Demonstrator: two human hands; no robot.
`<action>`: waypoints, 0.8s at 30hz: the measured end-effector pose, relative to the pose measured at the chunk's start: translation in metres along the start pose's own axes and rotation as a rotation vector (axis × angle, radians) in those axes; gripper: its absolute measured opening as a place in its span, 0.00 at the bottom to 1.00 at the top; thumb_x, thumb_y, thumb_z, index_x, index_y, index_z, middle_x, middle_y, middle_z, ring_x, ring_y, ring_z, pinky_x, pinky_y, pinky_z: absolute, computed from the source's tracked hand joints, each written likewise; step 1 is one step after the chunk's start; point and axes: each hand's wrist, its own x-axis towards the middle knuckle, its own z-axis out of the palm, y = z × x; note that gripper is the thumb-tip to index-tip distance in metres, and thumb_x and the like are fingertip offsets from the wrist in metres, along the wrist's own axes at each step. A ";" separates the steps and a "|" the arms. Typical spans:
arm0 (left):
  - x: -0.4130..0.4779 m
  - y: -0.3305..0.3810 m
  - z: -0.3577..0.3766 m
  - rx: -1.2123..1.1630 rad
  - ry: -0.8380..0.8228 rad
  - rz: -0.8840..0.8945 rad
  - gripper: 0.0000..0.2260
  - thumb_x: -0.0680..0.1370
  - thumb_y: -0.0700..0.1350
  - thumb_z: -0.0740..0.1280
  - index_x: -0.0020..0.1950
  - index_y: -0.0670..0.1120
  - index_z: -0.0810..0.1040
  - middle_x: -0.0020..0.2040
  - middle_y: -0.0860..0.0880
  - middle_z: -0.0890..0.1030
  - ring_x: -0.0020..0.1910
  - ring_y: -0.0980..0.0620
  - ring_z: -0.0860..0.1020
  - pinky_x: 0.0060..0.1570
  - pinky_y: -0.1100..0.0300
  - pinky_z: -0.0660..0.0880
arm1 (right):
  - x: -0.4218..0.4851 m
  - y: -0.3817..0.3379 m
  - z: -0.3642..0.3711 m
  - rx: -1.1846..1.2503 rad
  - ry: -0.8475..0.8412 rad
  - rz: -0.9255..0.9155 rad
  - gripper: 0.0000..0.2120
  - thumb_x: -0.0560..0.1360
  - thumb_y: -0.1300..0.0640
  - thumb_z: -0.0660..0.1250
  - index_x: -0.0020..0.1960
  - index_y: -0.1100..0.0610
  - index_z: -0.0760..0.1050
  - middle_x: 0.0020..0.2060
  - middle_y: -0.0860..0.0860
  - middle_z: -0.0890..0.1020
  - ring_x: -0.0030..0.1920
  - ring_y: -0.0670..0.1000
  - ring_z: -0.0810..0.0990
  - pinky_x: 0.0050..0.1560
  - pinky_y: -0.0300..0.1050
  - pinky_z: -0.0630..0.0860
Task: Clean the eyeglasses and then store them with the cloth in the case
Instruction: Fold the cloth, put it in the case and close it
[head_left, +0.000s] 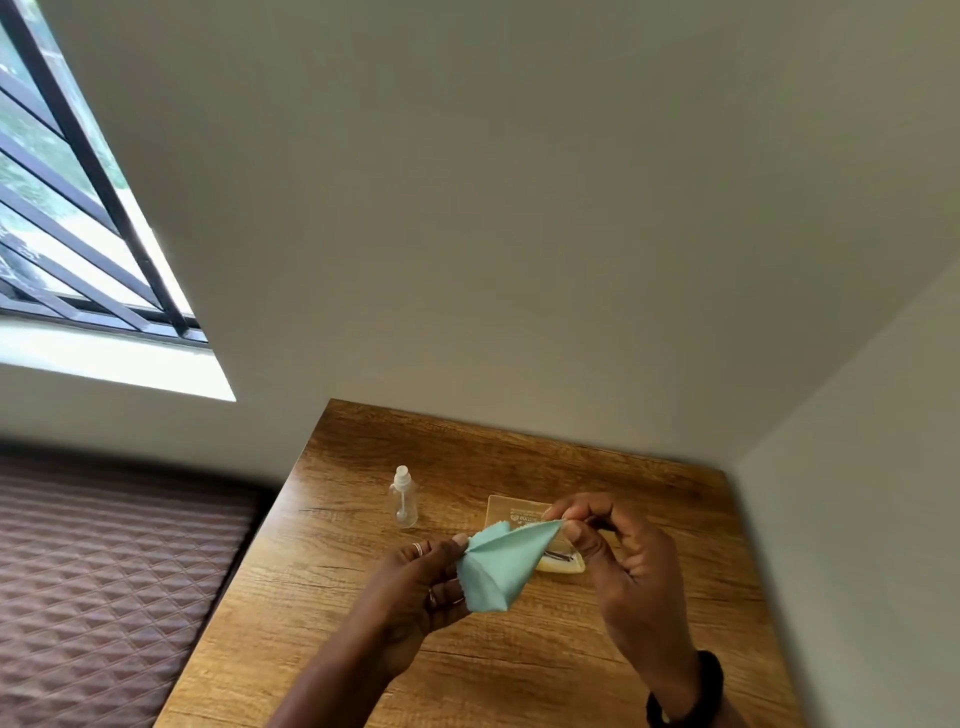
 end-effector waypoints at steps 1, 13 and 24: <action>0.000 -0.001 0.001 -0.004 -0.008 0.010 0.14 0.76 0.44 0.70 0.57 0.36 0.78 0.42 0.42 0.85 0.35 0.49 0.84 0.37 0.55 0.81 | 0.001 -0.002 -0.001 0.010 -0.015 0.003 0.02 0.76 0.56 0.66 0.47 0.53 0.78 0.44 0.49 0.85 0.48 0.53 0.83 0.44 0.42 0.80; -0.025 0.000 0.016 0.324 -0.066 0.563 0.14 0.81 0.32 0.61 0.47 0.44 0.85 0.48 0.45 0.86 0.48 0.47 0.84 0.47 0.55 0.82 | 0.010 -0.014 -0.010 0.159 0.127 0.130 0.17 0.68 0.35 0.71 0.46 0.47 0.80 0.39 0.50 0.83 0.39 0.49 0.80 0.42 0.39 0.79; -0.032 0.004 0.020 0.574 -0.008 0.823 0.06 0.73 0.57 0.72 0.44 0.55 0.83 0.50 0.54 0.83 0.52 0.53 0.82 0.45 0.58 0.81 | 0.009 -0.021 -0.019 0.135 0.068 0.104 0.04 0.74 0.49 0.69 0.44 0.48 0.79 0.38 0.48 0.82 0.39 0.46 0.80 0.42 0.37 0.78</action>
